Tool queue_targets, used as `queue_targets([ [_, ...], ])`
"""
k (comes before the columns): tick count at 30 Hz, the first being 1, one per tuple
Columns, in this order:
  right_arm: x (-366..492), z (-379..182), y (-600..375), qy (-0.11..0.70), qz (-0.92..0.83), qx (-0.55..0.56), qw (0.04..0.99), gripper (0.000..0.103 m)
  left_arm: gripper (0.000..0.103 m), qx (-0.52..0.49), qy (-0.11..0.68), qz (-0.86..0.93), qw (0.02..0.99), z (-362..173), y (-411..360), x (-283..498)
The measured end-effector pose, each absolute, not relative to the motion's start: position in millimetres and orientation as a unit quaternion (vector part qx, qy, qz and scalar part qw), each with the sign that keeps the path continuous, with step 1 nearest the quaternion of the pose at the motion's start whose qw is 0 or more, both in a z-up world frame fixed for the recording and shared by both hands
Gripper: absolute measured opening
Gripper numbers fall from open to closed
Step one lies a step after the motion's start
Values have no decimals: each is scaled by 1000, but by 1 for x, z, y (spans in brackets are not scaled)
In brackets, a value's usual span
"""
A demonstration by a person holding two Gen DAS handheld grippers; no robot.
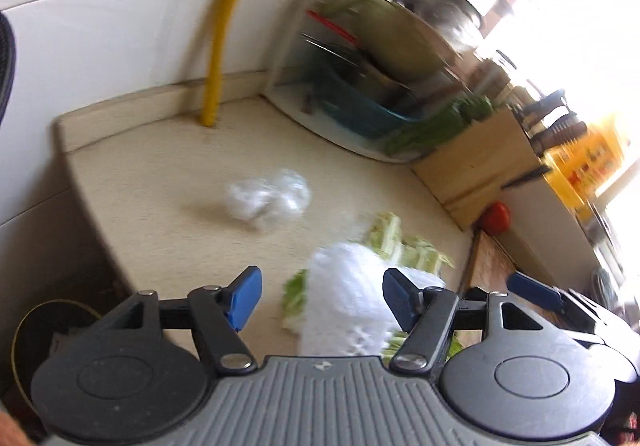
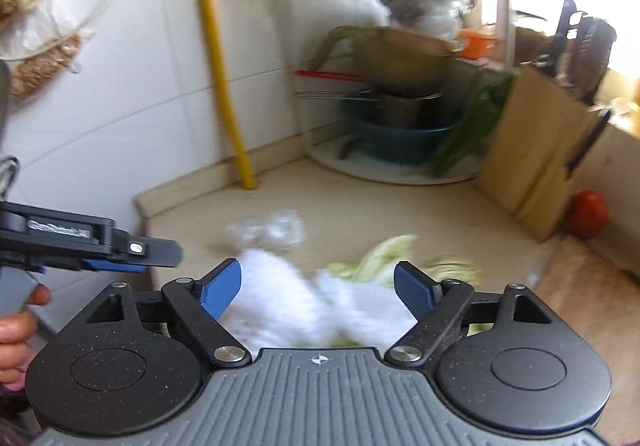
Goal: Collect trash
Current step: 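Bring both grippers back to the foam nets on the counter, then grasp a white foam net with each gripper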
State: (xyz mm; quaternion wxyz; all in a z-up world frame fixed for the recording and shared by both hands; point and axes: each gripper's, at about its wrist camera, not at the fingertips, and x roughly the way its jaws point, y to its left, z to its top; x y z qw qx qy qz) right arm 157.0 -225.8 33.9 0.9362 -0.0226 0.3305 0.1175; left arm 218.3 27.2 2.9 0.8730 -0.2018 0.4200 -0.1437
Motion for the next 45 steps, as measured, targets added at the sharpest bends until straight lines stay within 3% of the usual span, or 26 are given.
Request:
queue_targets([
  [10, 182, -6, -255, 373, 144, -30, 916, 86, 62, -134, 449, -133, 873, -29, -30, 245],
  [16, 198, -26, -259, 405, 173, -27, 898, 80, 45, -119, 459, -114, 873, -39, -28, 252],
  [18, 202, -31, -258, 412, 182, -26, 893, 80, 45, -125, 457, -119, 873, -37, -21, 252],
  [21, 204, -33, -257, 411, 197, -32, 890, 80, 55, -124, 459, -117, 872, -37, -19, 255],
  [24, 207, -36, -253, 411, 204, -42, 887, 80, 58, -121, 465, -111, 870, -43, -21, 256],
  [26, 208, -38, -250, 410, 210, -52, 886, 77, 59, -116, 471, -110, 868, -46, -23, 256],
  [28, 211, -40, -249, 417, 212, -54, 882, 66, 59, -113, 476, -113, 865, -49, -25, 257],
  [30, 213, -43, -253, 429, 219, -40, 875, 62, 58, -114, 483, -116, 860, -51, -28, 258],
  [33, 215, -45, -257, 442, 217, -29, 870, 57, 37, -124, 478, -130, 860, -48, -26, 256],
  [34, 216, -45, -260, 445, 218, -18, 868, 53, 35, -122, 477, -129, 861, -46, -26, 255],
  [39, 223, -43, -269, 455, 223, 23, 862, 45, 26, -120, 472, -129, 864, -38, -25, 252],
  [45, 228, -34, -282, 454, 232, 87, 856, 42, 24, -149, 455, -129, 869, -22, -6, 252],
])
